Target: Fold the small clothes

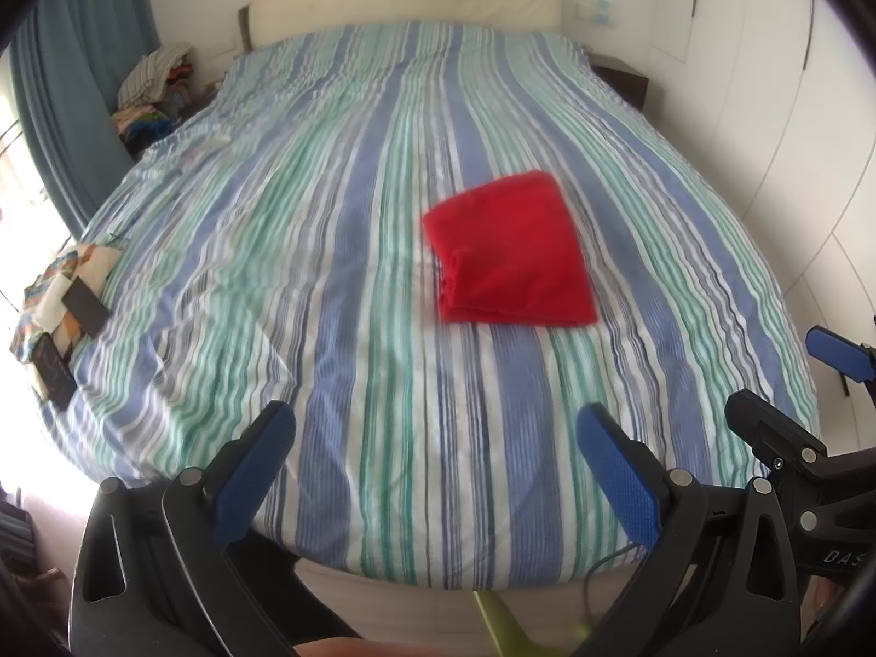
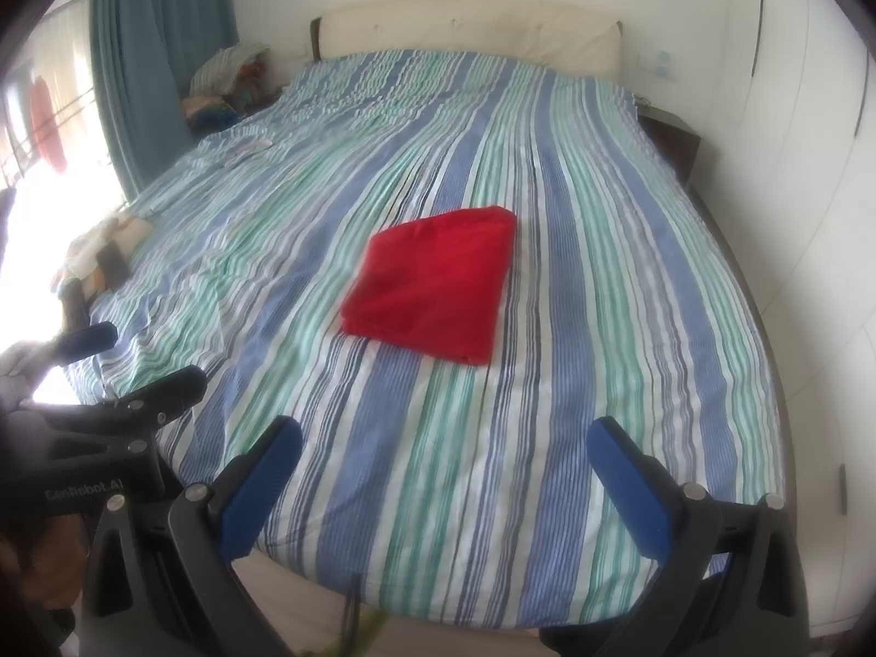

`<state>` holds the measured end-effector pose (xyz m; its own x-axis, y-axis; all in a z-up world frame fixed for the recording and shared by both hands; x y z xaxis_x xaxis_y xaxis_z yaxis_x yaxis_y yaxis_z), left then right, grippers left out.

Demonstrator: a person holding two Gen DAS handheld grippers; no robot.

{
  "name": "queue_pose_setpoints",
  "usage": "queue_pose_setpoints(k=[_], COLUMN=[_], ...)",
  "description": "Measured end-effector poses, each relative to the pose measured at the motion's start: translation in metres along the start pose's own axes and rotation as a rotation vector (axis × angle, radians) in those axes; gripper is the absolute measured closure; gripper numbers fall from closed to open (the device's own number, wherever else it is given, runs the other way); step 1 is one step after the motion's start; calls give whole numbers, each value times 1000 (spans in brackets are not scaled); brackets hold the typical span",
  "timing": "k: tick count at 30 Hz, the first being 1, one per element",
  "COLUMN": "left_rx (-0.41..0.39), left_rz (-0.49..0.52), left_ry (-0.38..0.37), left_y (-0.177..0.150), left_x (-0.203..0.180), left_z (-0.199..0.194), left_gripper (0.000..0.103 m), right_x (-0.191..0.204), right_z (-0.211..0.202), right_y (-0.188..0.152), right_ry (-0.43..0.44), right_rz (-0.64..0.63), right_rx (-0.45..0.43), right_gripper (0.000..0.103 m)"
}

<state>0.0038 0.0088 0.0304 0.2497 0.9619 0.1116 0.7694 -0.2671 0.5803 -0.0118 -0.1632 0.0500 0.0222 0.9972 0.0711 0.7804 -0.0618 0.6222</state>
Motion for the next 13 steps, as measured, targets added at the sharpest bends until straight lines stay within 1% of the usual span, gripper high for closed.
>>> queue_pose_setpoints(k=[7, 13], left_rx=[-11, -30], left_rz=[-2, 12], left_ry=[-4, 10], left_y=[1, 2], left_x=[0, -3], left_z=[0, -4], left_gripper=[1, 1], right_x=[-1, -1], right_z=[2, 1], right_y=[0, 0], right_ry=[0, 0], right_rz=[-1, 1], right_rx=[1, 1], right_gripper=[1, 1])
Point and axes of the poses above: each gripper's, at about its wrist camera, not at the fingertips, and z roughly the way its jaws point, x to its left, y to its top, the point moved 3 cm from there along z, roughly the way its jaws point, and after that the axes turned 7 degrees about z, right-handed, at the moved point
